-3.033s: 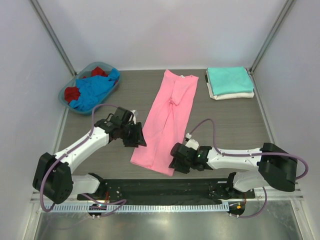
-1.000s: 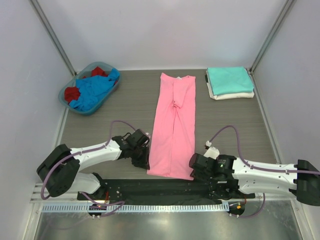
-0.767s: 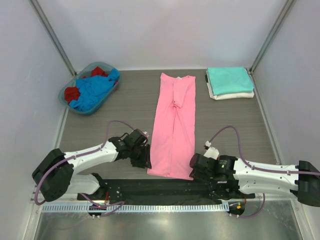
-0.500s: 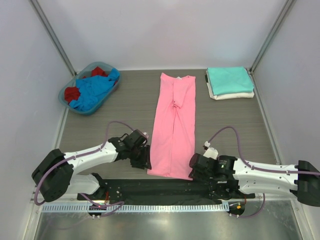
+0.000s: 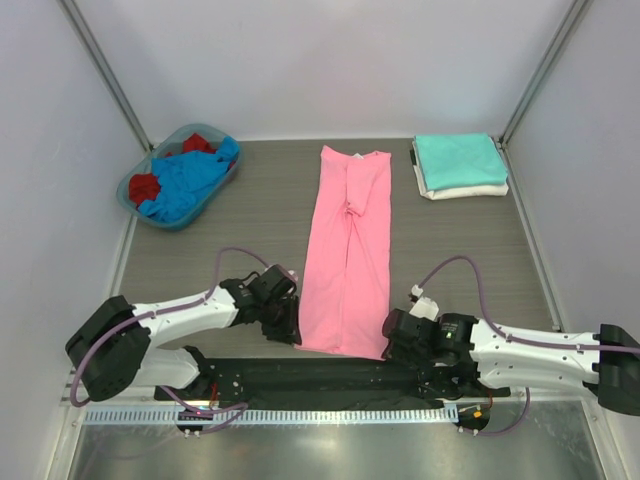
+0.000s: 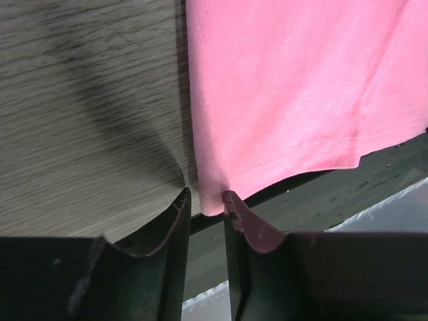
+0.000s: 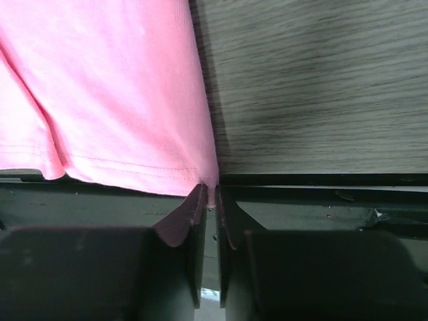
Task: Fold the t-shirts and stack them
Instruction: Fold the tshirt
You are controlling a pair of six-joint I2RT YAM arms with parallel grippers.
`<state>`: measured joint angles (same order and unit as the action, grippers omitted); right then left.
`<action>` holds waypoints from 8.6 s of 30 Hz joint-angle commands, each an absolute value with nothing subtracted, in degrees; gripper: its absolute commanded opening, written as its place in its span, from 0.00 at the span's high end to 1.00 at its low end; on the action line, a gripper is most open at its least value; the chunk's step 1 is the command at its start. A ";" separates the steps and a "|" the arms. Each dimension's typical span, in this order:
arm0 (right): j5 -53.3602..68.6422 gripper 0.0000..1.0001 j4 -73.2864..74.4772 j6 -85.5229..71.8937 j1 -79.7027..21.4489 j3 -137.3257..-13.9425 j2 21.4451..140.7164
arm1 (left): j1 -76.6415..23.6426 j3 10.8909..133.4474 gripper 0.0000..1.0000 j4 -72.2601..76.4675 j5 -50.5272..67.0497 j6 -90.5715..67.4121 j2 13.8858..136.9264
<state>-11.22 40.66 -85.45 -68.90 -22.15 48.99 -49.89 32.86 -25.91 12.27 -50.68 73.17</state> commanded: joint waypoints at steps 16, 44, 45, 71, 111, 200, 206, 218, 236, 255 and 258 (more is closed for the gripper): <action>-16.78 0.99 45.97 -85.61 -69.17 -23.82 42.89 | -50.54 33.83 1.00 -23.82 12.92 -53.44 70.40; -26.02 0.99 34.02 -33.94 -36.39 -60.00 79.26 | -33.32 74.69 1.00 -32.78 10.28 -40.00 102.29; -25.75 0.99 33.58 -32.97 -35.08 -61.42 80.76 | -32.61 78.10 1.00 -33.13 10.63 -39.03 103.70; -11.87 0.99 30.06 -18.63 -19.69 -88.06 107.48 | -22.94 107.22 1.00 -29.01 18.98 -41.13 127.70; -6.86 0.99 29.79 -18.28 -14.59 -95.00 110.47 | -18.28 107.14 1.00 -12.30 26.46 -47.73 128.93; 6.59 0.61 25.48 -41.05 -21.62 -27.41 53.18 | -33.49 42.71 0.68 -15.99 18.99 -47.29 83.77; 4.84 0.59 27.68 -37.45 -21.71 -31.63 59.67 | -33.49 45.44 0.66 -16.00 20.91 -46.23 86.30; 4.57 0.76 25.75 -34.36 -21.71 -31.73 63.90 | -33.75 46.32 0.66 -10.38 25.74 -46.58 90.88; 4.84 0.99 25.92 -37.09 -21.62 -29.97 61.17 | -34.89 43.60 1.00 -6.77 27.25 -49.48 87.98; 1.67 0.98 28.04 -42.54 -21.71 -24.78 58.18 | -36.74 41.56 0.77 -9.20 22.25 -50.72 88.16; 1.76 0.93 28.48 -42.71 -21.71 -25.31 57.92 | -36.65 46.13 0.70 -16.05 16.81 -48.00 87.01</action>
<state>2.46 27.49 -42.22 -21.52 -24.47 58.74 -36.64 41.17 -10.37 21.93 -50.19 88.99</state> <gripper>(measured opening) 0.062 0.283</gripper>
